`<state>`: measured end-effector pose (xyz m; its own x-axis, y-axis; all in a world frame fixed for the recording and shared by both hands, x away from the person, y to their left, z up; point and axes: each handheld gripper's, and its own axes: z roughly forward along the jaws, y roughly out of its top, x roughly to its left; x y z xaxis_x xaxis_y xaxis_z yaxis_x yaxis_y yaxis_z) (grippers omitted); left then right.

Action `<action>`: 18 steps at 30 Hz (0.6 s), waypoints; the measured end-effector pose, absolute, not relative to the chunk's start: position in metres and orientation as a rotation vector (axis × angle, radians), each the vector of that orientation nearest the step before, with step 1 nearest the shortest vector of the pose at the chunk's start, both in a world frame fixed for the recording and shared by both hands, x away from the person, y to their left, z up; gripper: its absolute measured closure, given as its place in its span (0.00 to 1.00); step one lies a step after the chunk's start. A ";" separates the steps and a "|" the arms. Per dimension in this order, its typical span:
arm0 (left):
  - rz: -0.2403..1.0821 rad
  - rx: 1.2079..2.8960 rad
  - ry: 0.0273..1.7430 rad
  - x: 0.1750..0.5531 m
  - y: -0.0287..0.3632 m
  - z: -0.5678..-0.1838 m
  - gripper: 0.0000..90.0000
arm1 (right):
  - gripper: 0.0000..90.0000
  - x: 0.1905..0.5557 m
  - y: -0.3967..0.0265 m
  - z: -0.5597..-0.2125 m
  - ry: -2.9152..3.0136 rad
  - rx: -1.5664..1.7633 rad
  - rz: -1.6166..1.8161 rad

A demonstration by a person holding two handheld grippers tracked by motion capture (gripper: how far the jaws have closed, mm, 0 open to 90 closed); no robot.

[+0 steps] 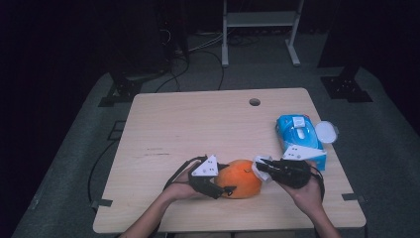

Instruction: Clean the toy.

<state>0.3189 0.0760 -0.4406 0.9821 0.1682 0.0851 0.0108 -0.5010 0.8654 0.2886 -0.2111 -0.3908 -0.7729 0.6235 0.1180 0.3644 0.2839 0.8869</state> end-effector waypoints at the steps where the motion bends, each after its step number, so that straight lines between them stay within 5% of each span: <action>1: 0.192 2.089 0.126 0.319 0.076 -0.441 0.34 | 0.90 0.289 -0.211 -0.391 2.303 0.909 1.486; 11: 0.113 2.059 0.207 0.325 0.079 -0.437 0.19 | 0.90 0.286 -0.204 -0.411 2.385 0.903 1.444; 18: 0.143 2.066 0.193 0.320 0.072 -0.433 0.33 | 0.90 0.277 -0.203 -0.391 2.371 0.859 1.464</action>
